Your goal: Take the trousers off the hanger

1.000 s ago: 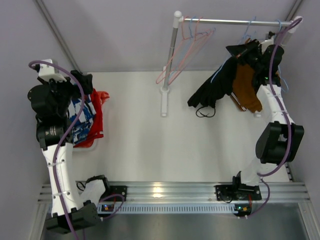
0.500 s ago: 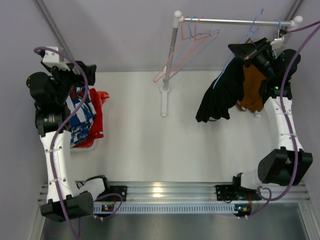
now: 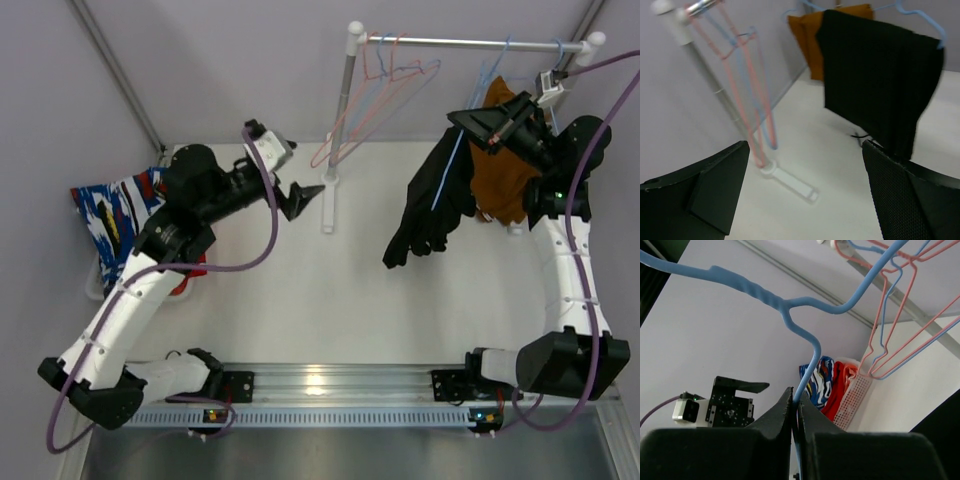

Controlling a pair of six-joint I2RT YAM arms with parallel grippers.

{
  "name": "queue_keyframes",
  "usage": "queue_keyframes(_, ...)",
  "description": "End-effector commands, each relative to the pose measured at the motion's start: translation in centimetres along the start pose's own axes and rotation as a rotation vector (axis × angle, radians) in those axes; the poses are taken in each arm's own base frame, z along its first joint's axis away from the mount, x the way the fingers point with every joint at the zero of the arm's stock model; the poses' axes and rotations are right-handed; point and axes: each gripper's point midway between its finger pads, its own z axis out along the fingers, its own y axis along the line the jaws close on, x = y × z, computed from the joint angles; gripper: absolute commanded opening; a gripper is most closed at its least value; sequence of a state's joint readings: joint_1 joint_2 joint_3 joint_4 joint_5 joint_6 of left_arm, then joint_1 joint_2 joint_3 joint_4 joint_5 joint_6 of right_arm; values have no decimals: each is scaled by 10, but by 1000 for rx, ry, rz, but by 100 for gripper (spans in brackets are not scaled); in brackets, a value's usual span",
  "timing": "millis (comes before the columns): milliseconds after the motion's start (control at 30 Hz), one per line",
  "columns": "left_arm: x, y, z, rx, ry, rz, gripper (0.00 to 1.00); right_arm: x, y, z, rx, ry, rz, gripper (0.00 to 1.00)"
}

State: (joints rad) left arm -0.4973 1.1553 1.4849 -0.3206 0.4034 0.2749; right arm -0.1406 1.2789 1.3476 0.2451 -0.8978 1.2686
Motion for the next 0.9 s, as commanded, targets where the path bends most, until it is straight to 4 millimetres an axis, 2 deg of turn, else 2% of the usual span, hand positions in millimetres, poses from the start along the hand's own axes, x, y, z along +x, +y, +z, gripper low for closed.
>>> queue_keyframes(0, -7, -61, 11, 173, -42, 70, 99, 10, 55, -17, -116, 31, -102, 0)
queue_keyframes(67, -1, -84, 19, 204, -41, 59, 99, 16, 58, -21, -121, 53, -96, 0)
queue_keyframes(100, -9, -100, 26, 216, -73, 50, 99, 19, 58, -22, -120, 61, -90, 0)
queue_keyframes(167, -7, -115, 35, 215, -85, 22, 99, 24, 60, -26, -113, 69, -87, 0)
queue_keyframes(200, -12, -129, 43, 232, -108, 4, 99, 27, 61, -27, -115, 79, -90, 0)
queue_keyframes(233, -9, -131, 49, 211, -94, -32, 99, 30, 62, -28, -116, 88, -89, 0)
queue_keyframes(267, -7, -147, 53, 231, -93, -47, 99, 33, 65, -30, -119, 95, -92, 0)
queue_keyframes(300, -5, -153, 61, 228, -97, -60, 99, 36, 66, -31, -122, 105, -92, 0)
queue_keyframes(367, 0, -168, 68, 244, -92, -81, 99, 43, 73, -33, -137, 123, -106, 0)
queue_keyframes(400, -6, -184, 72, 266, -123, -82, 99, 45, 74, -34, -139, 130, -109, 0)
queue_keyframes(500, -2, -213, 79, 315, -124, -80, 99, 54, 80, -35, -152, 149, -116, 0)
queue_keyframes(567, -2, -222, 84, 308, -134, -68, 99, 57, 84, -36, -159, 156, -121, 0)
queue_keyframes(600, 4, -226, 89, 300, -121, -61, 99, 57, 86, -37, -160, 153, -123, 0)
queue_keyframes(667, 11, -226, 94, 275, -106, -75, 99, 57, 87, -37, -159, 152, -123, 0)
queue_keyframes(700, 21, -219, 99, 218, -73, -96, 99, 56, 89, -37, -160, 150, -124, 0)
queue_keyframes(800, 42, -216, 95, 168, -30, -123, 99, 51, 103, -37, -176, 136, -143, 0)
queue_keyframes(833, 61, -221, 91, 172, -2, -121, 99, 49, 105, -35, -177, 134, -147, 0)
queue_keyframes(867, 54, -222, 86, 175, -41, -135, 99, 47, 107, -35, -175, 130, -143, 0)
